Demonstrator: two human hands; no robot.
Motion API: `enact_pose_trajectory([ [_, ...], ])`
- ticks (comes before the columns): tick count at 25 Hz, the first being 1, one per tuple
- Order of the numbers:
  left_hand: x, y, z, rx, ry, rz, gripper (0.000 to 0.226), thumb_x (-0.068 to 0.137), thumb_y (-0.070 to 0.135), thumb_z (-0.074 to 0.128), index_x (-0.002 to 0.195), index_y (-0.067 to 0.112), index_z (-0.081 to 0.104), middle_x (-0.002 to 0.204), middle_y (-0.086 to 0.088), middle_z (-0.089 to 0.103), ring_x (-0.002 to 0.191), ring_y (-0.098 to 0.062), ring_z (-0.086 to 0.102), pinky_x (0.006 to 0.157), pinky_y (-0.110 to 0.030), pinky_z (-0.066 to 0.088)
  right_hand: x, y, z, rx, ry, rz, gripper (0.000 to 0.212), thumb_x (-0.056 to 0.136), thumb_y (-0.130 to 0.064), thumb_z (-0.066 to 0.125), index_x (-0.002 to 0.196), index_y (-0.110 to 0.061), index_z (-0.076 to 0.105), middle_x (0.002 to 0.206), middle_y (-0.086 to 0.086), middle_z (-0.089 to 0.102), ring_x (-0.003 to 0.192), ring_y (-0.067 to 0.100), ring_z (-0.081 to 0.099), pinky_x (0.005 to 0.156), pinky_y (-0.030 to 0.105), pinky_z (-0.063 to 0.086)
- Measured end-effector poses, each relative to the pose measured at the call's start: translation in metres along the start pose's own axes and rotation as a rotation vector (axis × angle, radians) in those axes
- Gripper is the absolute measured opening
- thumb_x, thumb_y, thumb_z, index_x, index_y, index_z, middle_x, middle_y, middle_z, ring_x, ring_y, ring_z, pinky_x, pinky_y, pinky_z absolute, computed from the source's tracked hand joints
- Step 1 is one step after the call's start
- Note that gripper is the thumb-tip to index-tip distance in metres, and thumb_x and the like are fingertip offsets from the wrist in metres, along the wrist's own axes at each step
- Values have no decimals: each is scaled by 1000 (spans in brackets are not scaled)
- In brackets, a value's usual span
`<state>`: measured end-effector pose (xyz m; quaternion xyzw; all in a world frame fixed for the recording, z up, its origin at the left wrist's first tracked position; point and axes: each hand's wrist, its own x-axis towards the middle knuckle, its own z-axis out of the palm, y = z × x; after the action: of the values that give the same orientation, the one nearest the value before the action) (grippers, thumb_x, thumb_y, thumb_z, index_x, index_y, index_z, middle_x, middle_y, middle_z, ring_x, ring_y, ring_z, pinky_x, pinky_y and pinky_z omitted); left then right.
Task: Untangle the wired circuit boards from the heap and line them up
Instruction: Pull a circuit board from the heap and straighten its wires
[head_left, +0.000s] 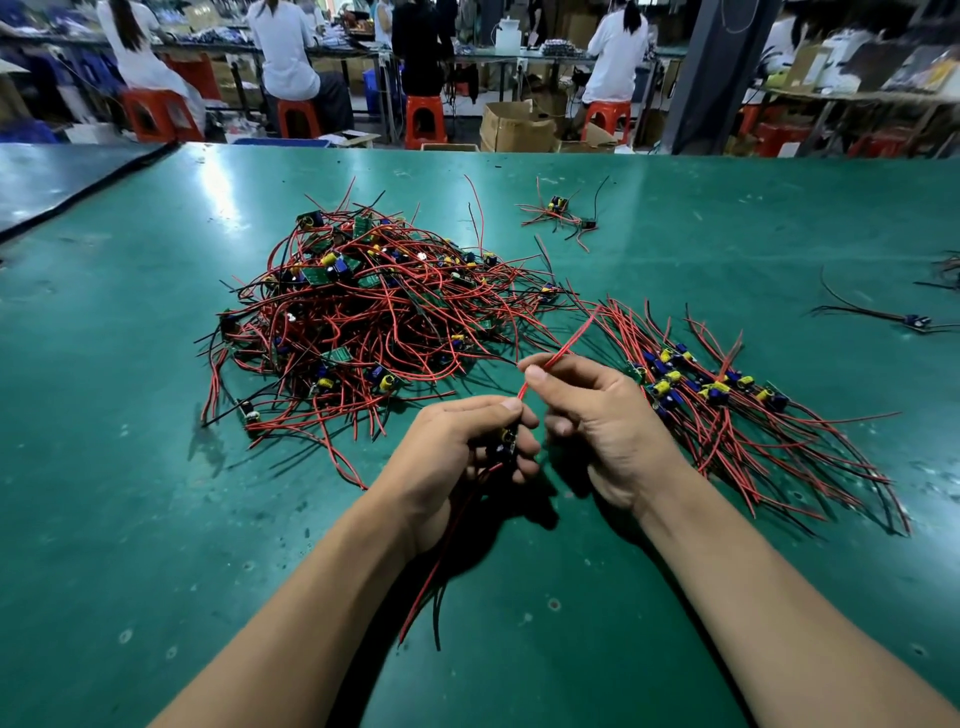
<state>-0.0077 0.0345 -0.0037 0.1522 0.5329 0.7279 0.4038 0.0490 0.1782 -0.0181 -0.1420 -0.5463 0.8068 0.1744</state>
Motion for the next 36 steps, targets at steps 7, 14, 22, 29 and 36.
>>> enact_pose_trajectory([
  [7,0,0,5,-7,-47,-20,17,91,15,57,80,7,68,66,-7,63,55,-18,60,55,-21,51,8,-2,-3,-55,357,-308,13,83,-11,78,74,-15,70,63,-10,63,41,4,36,39,14,30],
  [14,-1,-1,5,9,-44,-30,19,92,13,56,79,6,68,65,-8,63,55,-19,60,58,-23,51,11,-5,-10,-67,492,-391,22,84,-11,79,67,-20,68,60,-12,60,40,5,33,41,17,28],
  [22,0,0,0,-84,6,-36,15,91,11,56,82,2,66,64,-9,61,56,-21,62,55,-23,50,12,-7,-16,-18,472,-368,35,82,-6,79,77,-18,47,56,-14,53,38,5,35,39,18,30],
  [29,1,-1,-1,-93,45,-23,17,92,12,55,82,3,66,64,-9,62,56,-22,64,56,-23,51,8,-9,-8,108,396,-183,28,76,-13,82,83,-18,55,65,-7,58,41,6,41,39,19,34],
  [36,-1,-1,-2,-122,1,-63,16,89,17,59,93,4,66,69,-15,62,61,-28,59,68,-35,50,-11,-5,6,11,-208,242,24,77,-21,75,100,-14,76,70,3,60,53,9,53,50,25,51],
])
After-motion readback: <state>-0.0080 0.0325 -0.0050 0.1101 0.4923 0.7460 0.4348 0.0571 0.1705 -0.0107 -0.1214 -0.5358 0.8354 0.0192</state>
